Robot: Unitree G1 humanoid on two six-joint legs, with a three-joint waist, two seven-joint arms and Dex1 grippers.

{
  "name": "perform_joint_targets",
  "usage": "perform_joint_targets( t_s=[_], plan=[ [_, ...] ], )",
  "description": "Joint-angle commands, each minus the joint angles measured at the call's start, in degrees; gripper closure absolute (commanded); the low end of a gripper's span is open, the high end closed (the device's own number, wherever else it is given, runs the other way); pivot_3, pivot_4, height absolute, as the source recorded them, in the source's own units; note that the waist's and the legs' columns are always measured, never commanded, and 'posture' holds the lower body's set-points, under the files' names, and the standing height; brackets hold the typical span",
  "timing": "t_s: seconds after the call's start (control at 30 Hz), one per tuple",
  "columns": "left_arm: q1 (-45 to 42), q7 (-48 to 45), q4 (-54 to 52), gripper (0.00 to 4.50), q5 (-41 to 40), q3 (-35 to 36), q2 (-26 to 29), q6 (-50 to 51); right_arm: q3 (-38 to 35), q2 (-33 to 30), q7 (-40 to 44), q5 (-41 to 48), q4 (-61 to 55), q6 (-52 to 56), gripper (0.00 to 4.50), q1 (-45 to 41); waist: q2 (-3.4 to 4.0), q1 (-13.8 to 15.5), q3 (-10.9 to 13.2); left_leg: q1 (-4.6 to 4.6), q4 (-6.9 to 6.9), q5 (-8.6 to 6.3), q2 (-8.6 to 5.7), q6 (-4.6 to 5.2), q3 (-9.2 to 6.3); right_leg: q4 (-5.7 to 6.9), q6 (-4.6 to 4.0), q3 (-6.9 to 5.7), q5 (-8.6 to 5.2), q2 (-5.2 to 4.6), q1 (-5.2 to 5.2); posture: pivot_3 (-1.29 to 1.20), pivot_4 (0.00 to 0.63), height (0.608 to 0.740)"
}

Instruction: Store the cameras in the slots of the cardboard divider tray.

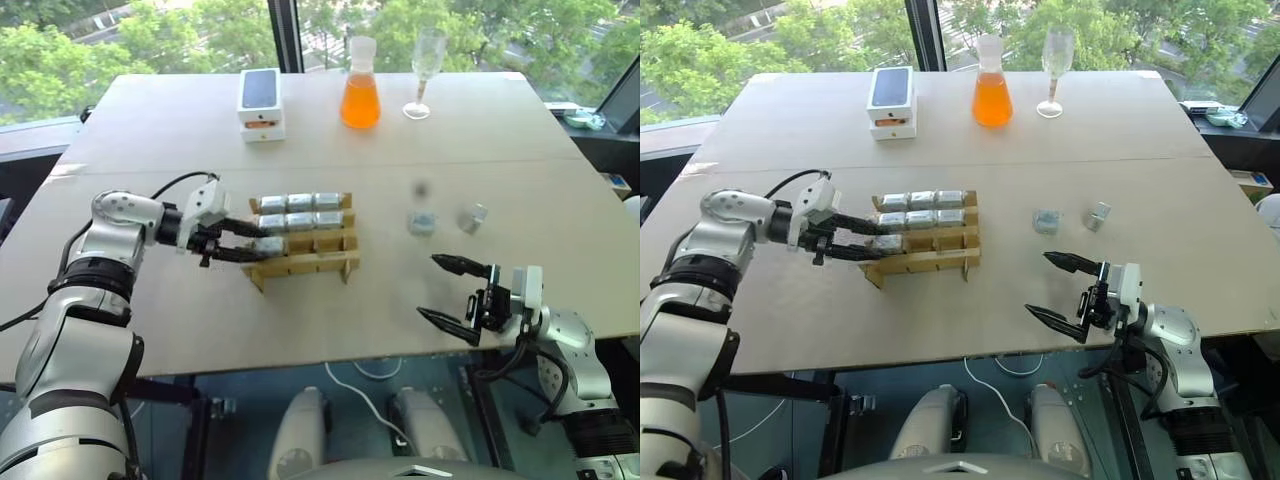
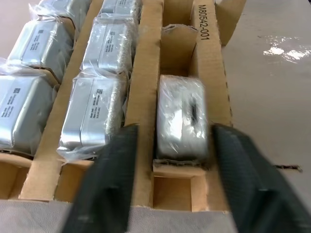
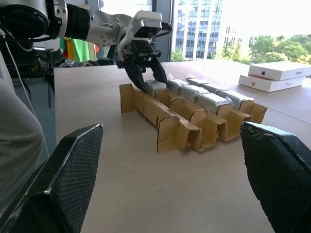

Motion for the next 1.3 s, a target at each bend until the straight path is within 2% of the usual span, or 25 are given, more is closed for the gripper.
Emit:
perform_joint_targets(
  t_s=[0.03, 0.07, 0.17, 0.3, 0.5, 0.63, 0.77, 0.9, 1.03, 1.3],
  plan=[
    [0.0, -0.2, -1.4, 0.53, -1.0, 2.7, 1.1, 1.0, -1.2, -0.4, -0.4, 0.4, -1.3, 0.2, 0.0, -0.7, 0.0, 0.0, 0.0, -0.01, 0.0, 0.0, 0.0, 0.0, -0.01, -0.01, 0.0, 0.0, 0.01, 0.0, 0.0, 0.0, 0.15, 0.74],
    [0.5, -0.2, -1.8, 0.04, -1.2, 3.3, 1.2, 0.9, -1.4, -0.6, -0.7, 0.2, -1.2, 0.3, 0.0, -0.7, 0.0, 0.0, 0.0, -0.01, -0.01, 0.0, 0.0, 0.0, -0.01, 0.0, 0.0, 0.0, 0.01, 0.0, 0.0, 0.0, 0.15, 0.74],
    [2.6, -0.2, -4.7, 0.04, -2.9, 6.2, 1.8, 2.2, -1.9, -1.0, -3.1, -0.6, -1.1, 1.8, 0.0, -1.0, 0.0, 0.0, 0.0, -0.01, -0.02, 0.0, 0.0, 0.0, -0.01, -0.01, -0.01, 0.0, 0.03, 0.0, 0.0, 0.0, 0.15, 0.74],
    [9.6, 2.0, -19.7, 0.04, -7.0, 14.3, 3.8, 11.5, -3.5, 0.3, -14.3, -3.9, -2.1, 6.2, 0.0, -1.6, 0.0, -0.2, 0.0, -0.02, -0.03, 0.0, 0.03, 0.0, 0.01, 0.0, -0.09, -0.01, 0.05, -0.03, -0.03, 0.0, 0.15, 0.74],
    [27.7, 15.1, -50.6, 0.04, -16.5, 26.8, 6.5, 31.0, -3.5, 5.0, -31.1, -9.1, -7.0, 12.9, 0.0, -0.8, 0.04, -0.4, 0.0, -0.02, -0.13, -0.01, 0.18, -0.02, 0.02, -0.01, -0.11, 0.0, 0.05, -0.07, -0.09, 0.0, 0.15, 0.74],
    [36.3, 26.2, -65.5, 0.04, -20.0, 34.5, 4.9, 38.3, -4.9, 9.1, -42.5, -13.6, -7.7, 14.8, 0.0, -1.9, 0.04, 0.0, 0.0, -0.01, -0.12, -0.01, 0.27, -0.02, 0.03, -0.02, -0.23, 0.0, -0.03, -0.11, -0.09, 0.0, 0.15, 0.74],
    [43.4, 30.9, -76.7, 0.04, -23.5, 38.9, 4.4, 42.9, -4.6, 12.5, -54.4, -21.7, -6.1, 15.8, 0.0, -4.5, 0.05, -0.2, 0.0, 0.08, -0.09, 0.0, 0.23, -0.02, 0.04, -0.02, -0.2, 0.16, -0.05, -0.17, -0.08, 0.0, 0.15, 0.74],
    [42.8, 36.7, -80.6, 0.04, -22.5, 39.4, 5.0, 46.2, -4.2, 15.9, -62.8, -27.0, -1.8, 15.3, 0.0, -8.8, 0.03, -0.4, 0.0, 0.1, -0.09, 0.0, 0.12, -0.03, 0.08, -0.02, -0.22, 0.14, -0.05, -0.1, -0.09, 0.0, 0.15, 0.74],
    [42.1, 39.3, -83.0, 0.04, -23.7, 39.6, 4.8, 48.7, -6.1, 18.9, -69.2, -28.1, 2.3, 16.8, 0.0, -12.5, 0.04, -0.4, 0.0, 0.08, -0.11, 0.0, 0.1, -0.03, 0.08, -0.02, -0.25, 0.07, -0.04, -0.04, -0.09, 0.0, 0.15, 0.74],
    [40.4, 40.5, -84.3, 0.04, -24.2, 38.8, 4.5, 49.1, -7.9, 22.3, -73.2, -26.0, 7.9, 18.7, 0.0, -17.4, 0.04, -1.5, 0.0, 0.02, -0.25, -0.01, 0.0, -0.04, 0.06, -0.08, -0.19, 0.1, 0.01, -0.1, -0.1, 0.0, 0.15, 0.74]
  ],
)
